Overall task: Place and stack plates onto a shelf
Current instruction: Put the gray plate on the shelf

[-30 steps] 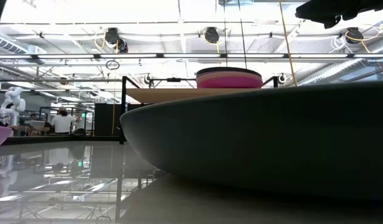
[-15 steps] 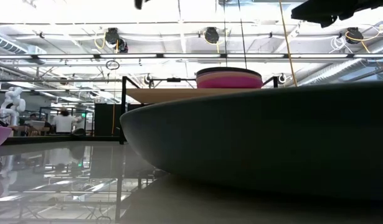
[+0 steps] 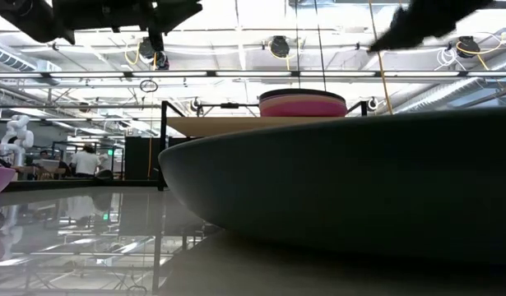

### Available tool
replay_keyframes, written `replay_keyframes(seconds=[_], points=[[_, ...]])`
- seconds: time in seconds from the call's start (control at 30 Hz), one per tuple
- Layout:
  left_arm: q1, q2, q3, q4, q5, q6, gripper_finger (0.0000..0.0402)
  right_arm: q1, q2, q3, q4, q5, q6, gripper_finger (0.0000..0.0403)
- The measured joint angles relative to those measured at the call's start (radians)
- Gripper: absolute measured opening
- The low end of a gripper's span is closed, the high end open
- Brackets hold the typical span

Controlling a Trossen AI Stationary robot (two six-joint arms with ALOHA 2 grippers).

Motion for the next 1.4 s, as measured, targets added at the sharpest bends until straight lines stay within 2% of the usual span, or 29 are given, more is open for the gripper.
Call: replay_keyframes(seconds=[0.17,0.5,0.67,1.1,1.4], points=[[-0.005,0.000,-0.006,-0.002,0.000,-0.008,0.0106,0.008,0.103,0.001,-0.086,-0.133,0.172,0.0109],[-0.004,0.001,-0.006,-0.011,0.000,-0.013,0.0106,0.062,0.350,0.001,-0.118,-0.323,0.340,0.0109],[-0.005,0.001,-0.006,-0.017,0.000,-0.018,0.0106,0.081,0.402,0.001,-0.136,-0.330,0.394,0.0109],[-0.004,0.001,-0.006,-0.035,0.000,-0.017,0.0106,0.081,0.390,0.001,-0.197,-0.322,0.511,0.0109],[-0.004,0.001,-0.006,-0.035,0.000,-0.017,0.0106,0.081,0.457,0.001,-0.226,-0.323,0.557,0.0109]])
